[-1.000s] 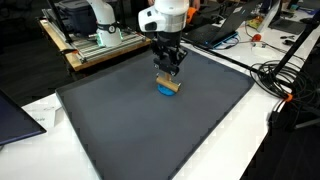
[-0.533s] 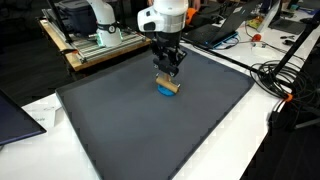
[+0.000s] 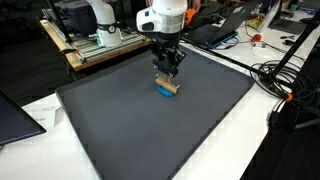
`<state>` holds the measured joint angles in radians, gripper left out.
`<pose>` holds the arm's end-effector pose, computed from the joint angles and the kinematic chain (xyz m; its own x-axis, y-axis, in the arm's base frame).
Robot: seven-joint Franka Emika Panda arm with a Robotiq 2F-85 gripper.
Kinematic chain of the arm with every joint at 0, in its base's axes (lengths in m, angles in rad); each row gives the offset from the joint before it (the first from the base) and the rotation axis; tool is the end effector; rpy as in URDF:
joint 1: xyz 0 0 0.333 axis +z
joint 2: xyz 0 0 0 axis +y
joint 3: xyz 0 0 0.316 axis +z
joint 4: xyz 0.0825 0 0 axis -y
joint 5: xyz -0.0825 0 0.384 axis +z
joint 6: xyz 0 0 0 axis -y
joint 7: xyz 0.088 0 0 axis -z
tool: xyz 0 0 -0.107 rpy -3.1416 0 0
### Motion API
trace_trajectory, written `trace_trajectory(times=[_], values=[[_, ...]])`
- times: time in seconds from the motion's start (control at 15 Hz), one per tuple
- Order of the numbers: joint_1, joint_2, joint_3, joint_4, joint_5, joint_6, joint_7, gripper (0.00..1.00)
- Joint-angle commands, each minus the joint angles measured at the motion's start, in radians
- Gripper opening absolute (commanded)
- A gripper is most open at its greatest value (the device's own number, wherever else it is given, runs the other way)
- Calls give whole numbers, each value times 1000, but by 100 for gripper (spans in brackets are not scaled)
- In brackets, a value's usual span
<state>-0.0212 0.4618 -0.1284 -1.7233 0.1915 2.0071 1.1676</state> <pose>0.6398 -0.0777 0.3067 0.1532 -0.9751 -0.1604 -0.9772 -0.1736 0.1221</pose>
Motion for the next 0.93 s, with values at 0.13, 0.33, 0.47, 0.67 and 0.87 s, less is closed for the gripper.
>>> trace_trajectory(times=[0.13,0.33,0.47,0.67,0.87], values=[[1,95,-35,1,-62,99,54,23],[2,100,-37,4,-65,99,69,23],[3,103,-39,6,-68,98,80,23],[6,107,-43,10,-79,95,102,23],[5,107,-48,7,-84,97,121,23]])
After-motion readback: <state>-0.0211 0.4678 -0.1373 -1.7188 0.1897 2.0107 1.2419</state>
